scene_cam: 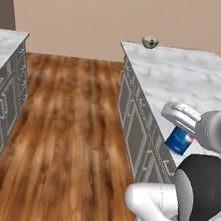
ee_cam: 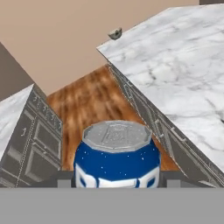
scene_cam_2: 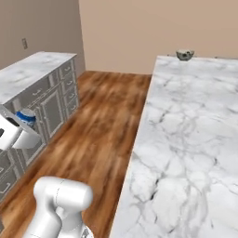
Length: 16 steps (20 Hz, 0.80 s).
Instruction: Open the fridge, grab two sodas, and place both sodas inside the bowl with ice on the dining counter.
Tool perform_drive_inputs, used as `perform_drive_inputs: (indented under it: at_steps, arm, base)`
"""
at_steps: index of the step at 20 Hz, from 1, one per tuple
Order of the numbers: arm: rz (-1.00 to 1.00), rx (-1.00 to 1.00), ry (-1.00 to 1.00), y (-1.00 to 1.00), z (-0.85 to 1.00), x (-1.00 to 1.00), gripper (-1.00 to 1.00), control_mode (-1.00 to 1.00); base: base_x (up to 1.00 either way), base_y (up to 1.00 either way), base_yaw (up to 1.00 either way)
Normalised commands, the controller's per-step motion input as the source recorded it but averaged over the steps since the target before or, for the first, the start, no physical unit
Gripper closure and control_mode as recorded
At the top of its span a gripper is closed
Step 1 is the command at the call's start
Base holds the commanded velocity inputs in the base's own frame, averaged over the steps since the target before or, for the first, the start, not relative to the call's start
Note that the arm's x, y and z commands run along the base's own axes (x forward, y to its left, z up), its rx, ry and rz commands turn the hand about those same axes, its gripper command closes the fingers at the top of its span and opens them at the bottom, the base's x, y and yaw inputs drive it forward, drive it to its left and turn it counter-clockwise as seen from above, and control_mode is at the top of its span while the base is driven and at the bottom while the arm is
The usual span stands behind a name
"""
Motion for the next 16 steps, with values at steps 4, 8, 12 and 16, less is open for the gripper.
perform_drive_inputs:
  at_steps: [4,8,12,16]
  arm:
    - [0.00,0.00,0.00,0.00,0.00,0.00,1.00,1.00]
    - [0.00,0.00,0.00,0.00,0.00,0.00,1.00,1.00]
    - [0.00,0.00,0.00,0.00,0.00,0.00,1.00,1.00]
    - [0.00,0.00,0.00,0.00,0.00,0.00,1.00,1.00]
  base:
    - [1.00,0.00,0.00]
    - [1.00,0.04,0.00]
    - [1.00,0.21,0.00]
    - [1.00,0.25,-0.01]
